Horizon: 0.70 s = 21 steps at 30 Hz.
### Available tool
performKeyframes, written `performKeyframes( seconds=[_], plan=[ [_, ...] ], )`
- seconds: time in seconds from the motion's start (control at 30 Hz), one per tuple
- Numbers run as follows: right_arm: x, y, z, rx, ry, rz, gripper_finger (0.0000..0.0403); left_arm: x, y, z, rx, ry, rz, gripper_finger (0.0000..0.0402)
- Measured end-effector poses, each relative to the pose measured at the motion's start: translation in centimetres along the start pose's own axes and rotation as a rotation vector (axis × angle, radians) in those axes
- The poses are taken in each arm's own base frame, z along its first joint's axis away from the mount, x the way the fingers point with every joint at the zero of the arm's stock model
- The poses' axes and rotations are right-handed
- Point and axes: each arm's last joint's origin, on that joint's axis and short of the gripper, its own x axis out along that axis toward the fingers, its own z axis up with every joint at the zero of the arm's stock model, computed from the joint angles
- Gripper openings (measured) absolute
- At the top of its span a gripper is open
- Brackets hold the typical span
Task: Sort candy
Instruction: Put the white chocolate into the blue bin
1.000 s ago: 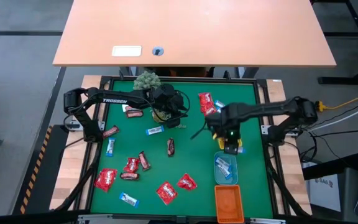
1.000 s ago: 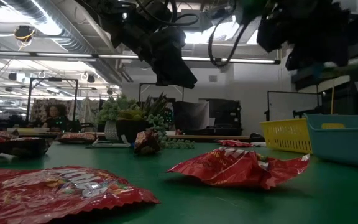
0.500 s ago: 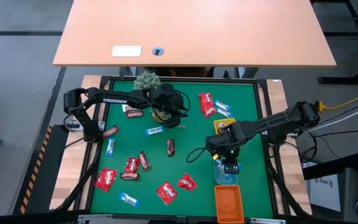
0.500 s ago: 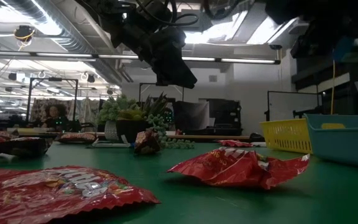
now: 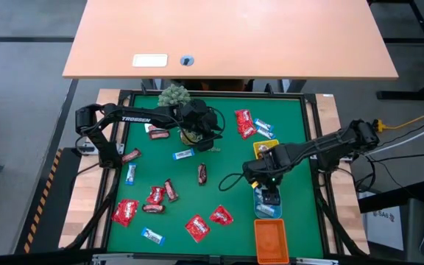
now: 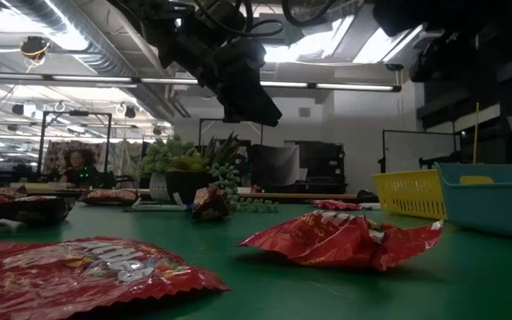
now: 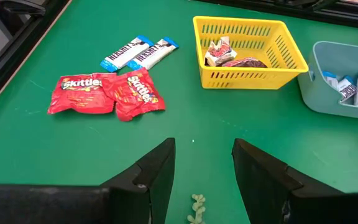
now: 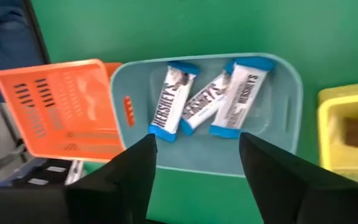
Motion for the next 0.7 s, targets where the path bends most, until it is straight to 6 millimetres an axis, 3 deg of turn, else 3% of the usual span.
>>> performKeyframes(
  seconds=[0.13,0.33,0.53,0.7],
  plan=[
    [-0.4,-1.1,0.3,-0.007,-0.013,-0.045,0.0232,0.0,0.0,0.0,0.0,0.0,0.0,0.0156],
    [-1.7,-4.9,0.6,0.029,0.001,-0.152,0.0215,0.0,0.0,0.0,0.0,0.0,0.0,0.0156],
    [-3.4,-9.6,0.7,-0.008,0.004,-0.269,0.0198,0.0,0.0,0.0,0.0,0.0,0.0,0.0156],
    [-5.2,-14.5,0.5,0.06,-0.039,-0.348,0.0194,0.0,0.0,0.0,0.0,0.0,0.0,0.0156]
  ],
)
